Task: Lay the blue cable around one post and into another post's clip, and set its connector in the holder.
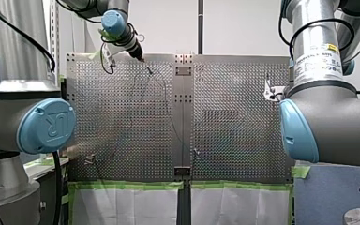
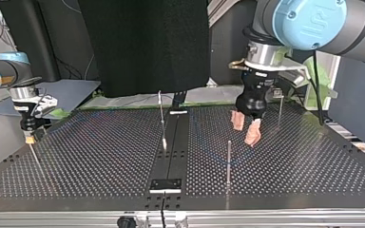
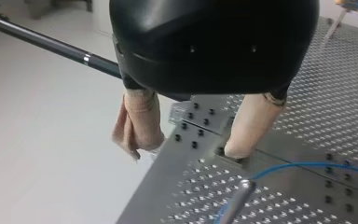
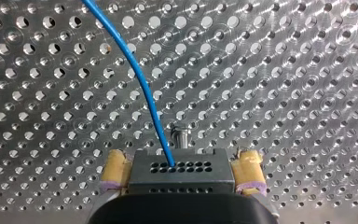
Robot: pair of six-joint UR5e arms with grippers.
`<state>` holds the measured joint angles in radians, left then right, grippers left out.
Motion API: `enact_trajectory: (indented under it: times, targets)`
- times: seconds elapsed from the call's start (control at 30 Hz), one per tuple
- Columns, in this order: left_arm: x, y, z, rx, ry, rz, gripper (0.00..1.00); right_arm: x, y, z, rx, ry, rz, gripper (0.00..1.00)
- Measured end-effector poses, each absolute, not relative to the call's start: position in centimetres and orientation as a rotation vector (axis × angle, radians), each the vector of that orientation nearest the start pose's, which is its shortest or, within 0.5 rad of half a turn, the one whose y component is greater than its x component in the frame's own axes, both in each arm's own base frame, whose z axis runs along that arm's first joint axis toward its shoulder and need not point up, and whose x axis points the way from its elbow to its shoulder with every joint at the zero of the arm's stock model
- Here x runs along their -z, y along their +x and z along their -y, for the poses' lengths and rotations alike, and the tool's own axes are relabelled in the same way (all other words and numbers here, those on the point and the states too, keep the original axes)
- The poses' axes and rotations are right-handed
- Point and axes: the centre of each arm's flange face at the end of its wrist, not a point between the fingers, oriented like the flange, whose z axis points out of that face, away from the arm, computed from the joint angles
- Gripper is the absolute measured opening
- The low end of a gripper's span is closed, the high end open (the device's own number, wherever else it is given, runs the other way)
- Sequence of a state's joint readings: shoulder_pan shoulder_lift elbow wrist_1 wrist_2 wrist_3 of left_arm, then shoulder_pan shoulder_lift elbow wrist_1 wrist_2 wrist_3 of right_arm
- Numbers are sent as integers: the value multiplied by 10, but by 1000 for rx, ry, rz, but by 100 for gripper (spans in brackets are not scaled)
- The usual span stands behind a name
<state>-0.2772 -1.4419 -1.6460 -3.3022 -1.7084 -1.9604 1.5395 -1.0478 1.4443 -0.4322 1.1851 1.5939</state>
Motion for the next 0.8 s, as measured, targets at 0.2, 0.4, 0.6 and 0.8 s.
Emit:
enact_trajectory:
  times: [0.2, 0.4, 0.6, 0.8]
  targets:
    - [-491, 367, 233, 338, -141, -1738, 100, -283, 150, 675, -1492, 1434, 1008, 100]
    - [-486, 361, 232, 285, -88, -1795, 100, -283, 150, 675, -1492, 1433, 1008, 100]
    - [-481, 354, 230, 227, -28, -1855, 100, -283, 150, 675, -1492, 1434, 1008, 100]
    - [-477, 346, 228, 164, 40, -1918, 100, -283, 150, 675, -1492, 1434, 1008, 100]
